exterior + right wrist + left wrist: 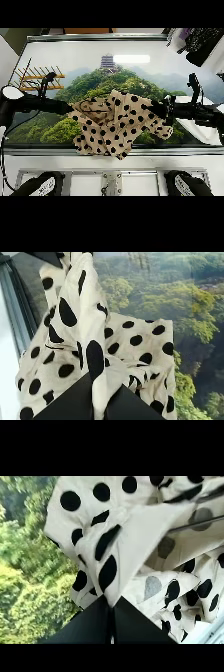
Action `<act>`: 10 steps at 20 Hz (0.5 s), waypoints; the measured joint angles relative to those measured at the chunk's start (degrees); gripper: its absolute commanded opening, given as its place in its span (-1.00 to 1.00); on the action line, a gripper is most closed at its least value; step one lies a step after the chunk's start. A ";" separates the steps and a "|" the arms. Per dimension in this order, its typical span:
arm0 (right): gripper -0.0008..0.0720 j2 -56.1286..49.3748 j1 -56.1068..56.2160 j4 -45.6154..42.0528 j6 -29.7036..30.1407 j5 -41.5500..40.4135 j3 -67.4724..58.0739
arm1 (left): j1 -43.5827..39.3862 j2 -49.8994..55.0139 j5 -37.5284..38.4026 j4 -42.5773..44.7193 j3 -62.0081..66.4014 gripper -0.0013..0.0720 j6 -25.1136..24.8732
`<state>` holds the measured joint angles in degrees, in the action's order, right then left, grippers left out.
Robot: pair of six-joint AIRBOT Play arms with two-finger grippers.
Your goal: Fold the clothes and pants, and hang the long-sleeved shirts on hangers.
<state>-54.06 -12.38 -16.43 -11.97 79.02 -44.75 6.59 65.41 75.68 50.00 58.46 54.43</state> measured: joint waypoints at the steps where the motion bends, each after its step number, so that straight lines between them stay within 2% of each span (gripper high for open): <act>1: -0.97 0.02 0.00 -0.37 -0.09 0.00 0.00 | 0.00 -1.40 -0.94 0.02 0.00 -0.95 0.55; 10: -0.97 0.20 0.07 -1.31 -3.96 -1.16 0.00 | -2.67 -19.26 -6.64 1.31 2.93 -0.95 7.04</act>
<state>-53.87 -12.32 -17.74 -15.92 77.87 -44.75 3.92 46.15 69.04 51.31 61.39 61.47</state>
